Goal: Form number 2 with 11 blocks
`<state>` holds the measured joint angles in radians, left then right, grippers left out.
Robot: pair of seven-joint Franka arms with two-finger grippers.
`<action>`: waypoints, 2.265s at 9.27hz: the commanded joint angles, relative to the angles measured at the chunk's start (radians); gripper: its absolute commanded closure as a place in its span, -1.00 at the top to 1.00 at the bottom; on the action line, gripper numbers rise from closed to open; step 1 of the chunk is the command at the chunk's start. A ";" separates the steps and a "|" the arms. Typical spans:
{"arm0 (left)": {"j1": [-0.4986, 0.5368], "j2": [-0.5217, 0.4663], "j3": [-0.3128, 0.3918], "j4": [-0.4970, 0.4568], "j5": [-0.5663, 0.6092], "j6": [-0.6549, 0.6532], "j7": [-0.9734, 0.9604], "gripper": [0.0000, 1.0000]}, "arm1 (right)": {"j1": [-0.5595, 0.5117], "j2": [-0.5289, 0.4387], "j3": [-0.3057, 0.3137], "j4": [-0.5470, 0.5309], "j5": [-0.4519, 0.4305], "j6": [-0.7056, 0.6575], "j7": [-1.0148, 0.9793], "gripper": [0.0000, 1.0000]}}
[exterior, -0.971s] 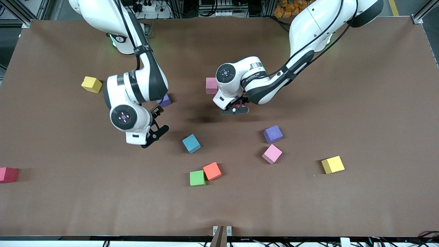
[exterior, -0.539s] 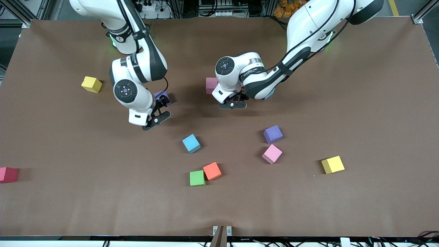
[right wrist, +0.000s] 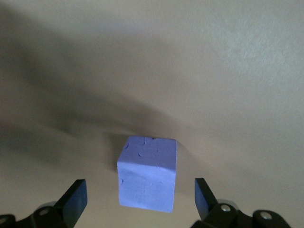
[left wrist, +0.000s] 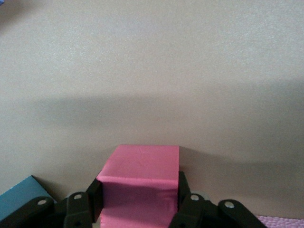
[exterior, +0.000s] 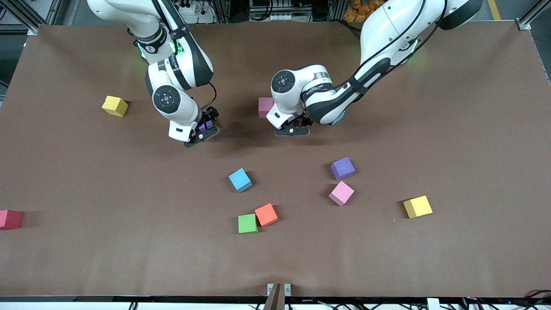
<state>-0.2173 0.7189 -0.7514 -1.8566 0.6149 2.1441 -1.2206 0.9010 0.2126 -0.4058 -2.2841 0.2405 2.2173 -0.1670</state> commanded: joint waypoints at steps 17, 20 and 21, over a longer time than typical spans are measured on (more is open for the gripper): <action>-0.004 -0.013 -0.006 -0.044 0.011 0.014 -0.079 1.00 | 0.007 0.007 -0.005 -0.107 -0.003 0.138 -0.034 1.00; 0.006 -0.045 -0.022 -0.039 0.005 0.011 -0.094 1.00 | 0.010 0.005 -0.002 -0.112 0.000 0.137 -0.036 1.00; 0.013 -0.055 -0.025 -0.035 0.005 0.011 -0.106 1.00 | 0.012 0.005 -0.001 -0.112 0.002 0.137 -0.036 1.00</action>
<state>-0.2183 0.7018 -0.7634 -1.8807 0.6149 2.1550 -1.2978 0.9144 0.2222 -0.4112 -2.3932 0.2368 2.3608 -0.1882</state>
